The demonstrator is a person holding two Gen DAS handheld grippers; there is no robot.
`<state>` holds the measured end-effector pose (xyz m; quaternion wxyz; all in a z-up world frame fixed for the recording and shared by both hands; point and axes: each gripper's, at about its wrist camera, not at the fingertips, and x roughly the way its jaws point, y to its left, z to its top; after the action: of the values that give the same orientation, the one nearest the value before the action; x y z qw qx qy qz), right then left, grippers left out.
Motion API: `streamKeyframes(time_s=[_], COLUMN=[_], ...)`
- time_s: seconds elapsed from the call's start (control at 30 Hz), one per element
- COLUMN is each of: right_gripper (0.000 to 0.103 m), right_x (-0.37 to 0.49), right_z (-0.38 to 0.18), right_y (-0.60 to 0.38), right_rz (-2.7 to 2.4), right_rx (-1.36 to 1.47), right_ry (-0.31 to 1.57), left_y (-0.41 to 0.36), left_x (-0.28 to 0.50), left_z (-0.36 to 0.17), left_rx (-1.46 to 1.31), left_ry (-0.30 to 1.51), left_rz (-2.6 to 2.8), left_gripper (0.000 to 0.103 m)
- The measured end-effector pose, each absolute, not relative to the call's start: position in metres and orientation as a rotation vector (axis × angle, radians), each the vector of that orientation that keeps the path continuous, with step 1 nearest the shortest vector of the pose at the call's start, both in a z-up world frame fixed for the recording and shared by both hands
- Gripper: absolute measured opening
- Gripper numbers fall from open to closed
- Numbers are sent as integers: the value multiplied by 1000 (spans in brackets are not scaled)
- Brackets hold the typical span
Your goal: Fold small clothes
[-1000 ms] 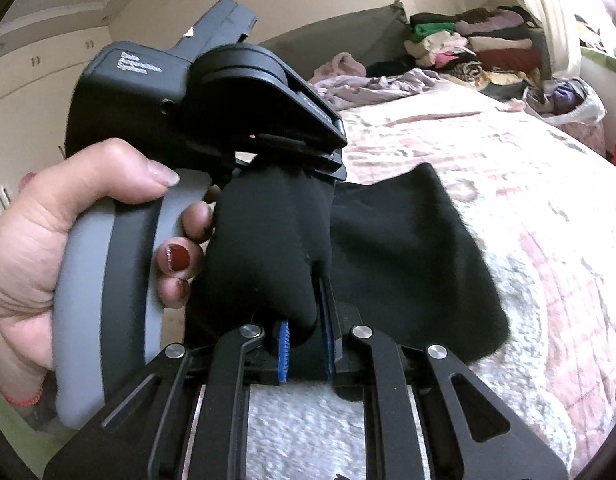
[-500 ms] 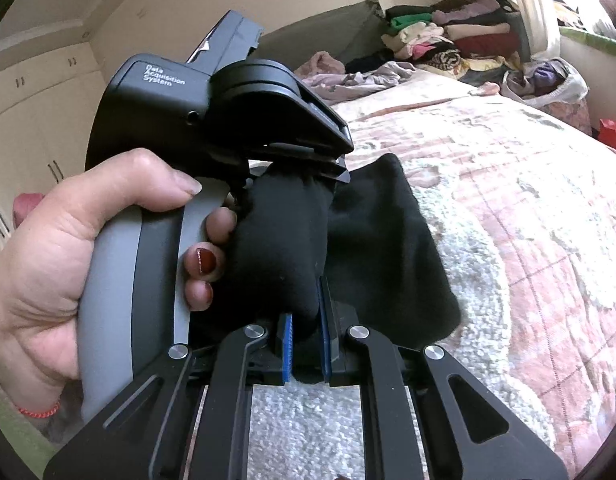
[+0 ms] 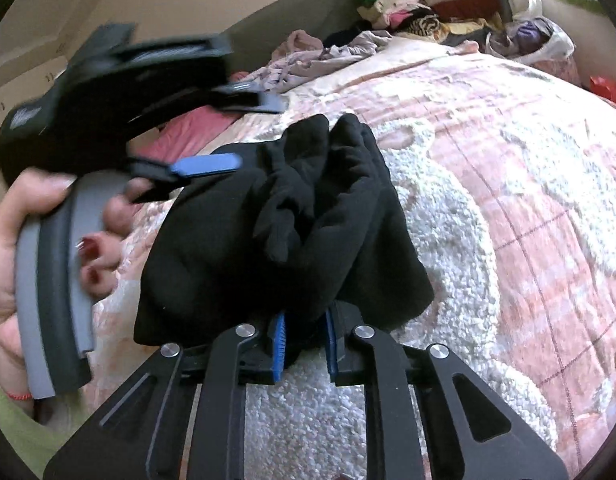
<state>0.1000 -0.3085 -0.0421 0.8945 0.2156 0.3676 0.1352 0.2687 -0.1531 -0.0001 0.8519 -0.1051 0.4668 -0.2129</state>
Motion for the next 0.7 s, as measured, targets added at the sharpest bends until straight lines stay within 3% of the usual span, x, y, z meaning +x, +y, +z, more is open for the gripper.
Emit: streamKeyframes(time_s=[0.27, 0.4, 0.7], right_gripper=[30, 50, 76], right_x=[97, 95, 131], right_z=[-39, -33, -29], right_y=[-313, -320, -342], right_rz=[285, 312, 403], right_rx=[480, 502, 690], right_ry=[785, 776, 839], left_y=[-100, -75, -75], left_x=[243, 234, 217], left_z=[4, -10, -28], left_rx=[-113, -93, -83], left_ry=[873, 880, 894], left_rz=[-304, -236, -266], left_gripper=[63, 63, 63])
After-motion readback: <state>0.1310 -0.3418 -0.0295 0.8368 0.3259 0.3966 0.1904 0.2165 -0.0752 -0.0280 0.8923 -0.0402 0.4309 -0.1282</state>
